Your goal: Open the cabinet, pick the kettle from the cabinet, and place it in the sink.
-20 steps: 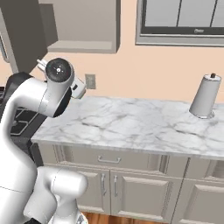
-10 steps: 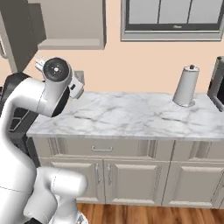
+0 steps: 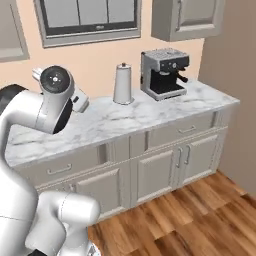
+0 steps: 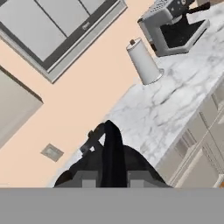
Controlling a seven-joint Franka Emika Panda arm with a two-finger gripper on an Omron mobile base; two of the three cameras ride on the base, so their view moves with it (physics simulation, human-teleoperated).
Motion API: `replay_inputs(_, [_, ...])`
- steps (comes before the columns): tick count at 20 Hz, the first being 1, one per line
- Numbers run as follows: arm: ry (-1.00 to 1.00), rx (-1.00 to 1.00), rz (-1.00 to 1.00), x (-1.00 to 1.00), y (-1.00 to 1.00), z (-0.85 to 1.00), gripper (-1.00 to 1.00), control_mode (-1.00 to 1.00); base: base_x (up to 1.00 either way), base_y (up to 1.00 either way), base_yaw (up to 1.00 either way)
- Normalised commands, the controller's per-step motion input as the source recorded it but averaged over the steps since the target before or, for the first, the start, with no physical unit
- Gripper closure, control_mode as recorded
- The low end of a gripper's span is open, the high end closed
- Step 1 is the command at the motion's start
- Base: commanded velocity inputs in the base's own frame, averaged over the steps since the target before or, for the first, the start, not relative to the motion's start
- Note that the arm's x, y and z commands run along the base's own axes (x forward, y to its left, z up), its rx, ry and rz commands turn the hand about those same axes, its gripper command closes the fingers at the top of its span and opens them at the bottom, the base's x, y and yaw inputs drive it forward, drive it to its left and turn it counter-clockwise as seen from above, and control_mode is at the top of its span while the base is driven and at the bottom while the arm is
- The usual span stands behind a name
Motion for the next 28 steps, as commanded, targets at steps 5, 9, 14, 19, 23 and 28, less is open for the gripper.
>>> replay_inputs(5, [0.0,0.0,0.0,0.0,0.0,0.0,1.0,1.0,0.0,0.0,-0.99])
replay_inputs(9, [0.0,0.0,0.0,0.0,0.0,0.0,1.0,1.0,0.0,0.0,-1.0])
replay_inputs(14, [0.0,0.0,0.0,0.0,0.0,0.0,1.0,1.0,0.0,0.0,-1.0])
replay_inputs(19, [0.0,0.0,0.0,0.0,0.0,0.0,1.0,1.0,0.0,0.0,-1.0])
replay_inputs(23, [0.0,0.0,0.0,0.0,0.0,0.0,1.0,1.0,0.0,0.0,-1.0])
replay_inputs(28, [0.0,0.0,0.0,0.0,0.0,0.0,1.0,1.0,0.0,0.0,-1.0])
